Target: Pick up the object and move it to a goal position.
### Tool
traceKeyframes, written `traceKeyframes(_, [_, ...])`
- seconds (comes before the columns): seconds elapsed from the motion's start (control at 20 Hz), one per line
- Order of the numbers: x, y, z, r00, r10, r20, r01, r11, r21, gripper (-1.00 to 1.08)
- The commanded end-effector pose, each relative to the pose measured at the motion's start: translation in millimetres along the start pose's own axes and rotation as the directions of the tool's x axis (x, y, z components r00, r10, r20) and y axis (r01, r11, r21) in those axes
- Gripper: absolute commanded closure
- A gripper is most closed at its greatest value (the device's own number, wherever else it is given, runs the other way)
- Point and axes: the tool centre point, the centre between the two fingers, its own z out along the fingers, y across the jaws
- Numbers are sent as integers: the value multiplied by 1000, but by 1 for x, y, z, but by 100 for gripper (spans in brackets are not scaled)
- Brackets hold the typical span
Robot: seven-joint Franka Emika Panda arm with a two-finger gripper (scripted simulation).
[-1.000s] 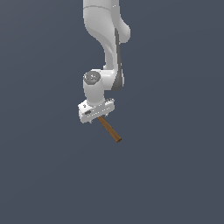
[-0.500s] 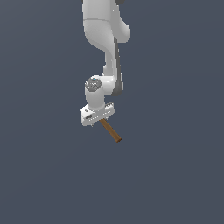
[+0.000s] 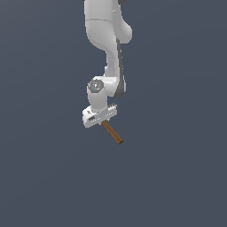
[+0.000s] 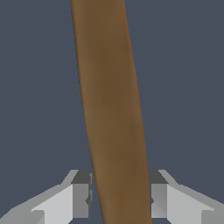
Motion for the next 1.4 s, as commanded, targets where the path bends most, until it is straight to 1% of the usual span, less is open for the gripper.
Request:
traceKeyframes(0.0, [0, 8, 1, 1000, 12, -5, -12, 1000, -7, 108])
traceKeyframes(0.05, [3, 3, 0, 1000, 2, -6, -2, 1000, -4, 108])
traceKeyframes(0.25, [8, -1, -3, 1000, 2, -6, -2, 1000, -4, 108])
traceKeyframes(0.45, [23, -12, -12, 1000, 3, -6, -3, 1000, -5, 108])
traceKeyframes(0.65, [48, -30, -27, 1000, 5, -6, -5, 1000, -5, 108])
traceKeyframes(1.1, [120, -77, -69, 1000, 10, -6, -10, 1000, -6, 108])
traceKeyframes(1.35, [144, -92, -82, 1000, 11, -5, -11, 1000, -7, 108])
